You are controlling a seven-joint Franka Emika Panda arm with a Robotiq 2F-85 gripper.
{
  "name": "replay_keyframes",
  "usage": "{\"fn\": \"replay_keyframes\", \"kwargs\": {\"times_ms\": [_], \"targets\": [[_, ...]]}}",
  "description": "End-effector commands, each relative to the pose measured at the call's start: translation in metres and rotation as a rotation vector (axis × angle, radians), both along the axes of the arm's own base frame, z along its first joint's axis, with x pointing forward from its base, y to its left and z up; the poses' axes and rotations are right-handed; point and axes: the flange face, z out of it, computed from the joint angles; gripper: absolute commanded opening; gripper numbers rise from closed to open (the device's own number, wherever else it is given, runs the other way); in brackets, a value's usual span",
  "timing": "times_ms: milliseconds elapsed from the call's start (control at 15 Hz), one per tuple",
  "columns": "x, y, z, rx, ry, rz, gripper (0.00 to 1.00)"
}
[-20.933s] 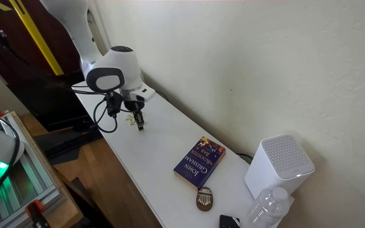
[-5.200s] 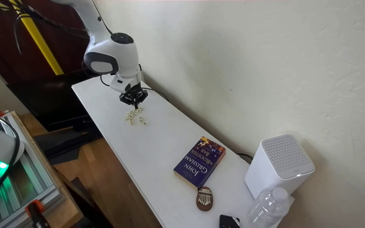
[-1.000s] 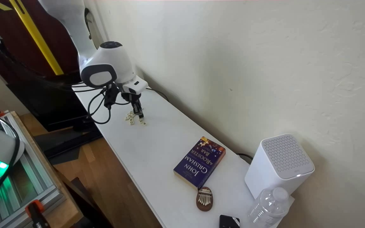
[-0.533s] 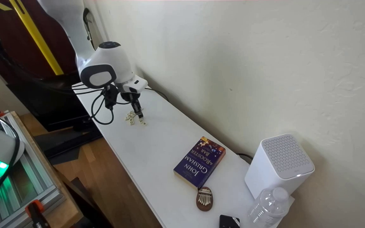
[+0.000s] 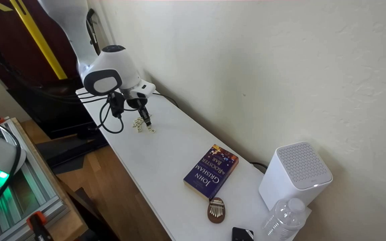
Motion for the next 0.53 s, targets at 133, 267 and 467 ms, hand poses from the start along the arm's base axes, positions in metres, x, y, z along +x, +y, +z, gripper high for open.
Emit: {"fn": "replay_keyframes", "kwargs": {"times_ms": [133,267,467], "targets": [[-0.0177,-0.0060,-0.0063,-0.029,0.017,0.084,0.00],[-0.0202,-0.0077,-0.0068,-0.037,0.018,0.103,0.00],[-0.0221,-0.0093,-0.0073,-0.045,0.018,0.126,0.00]]}}
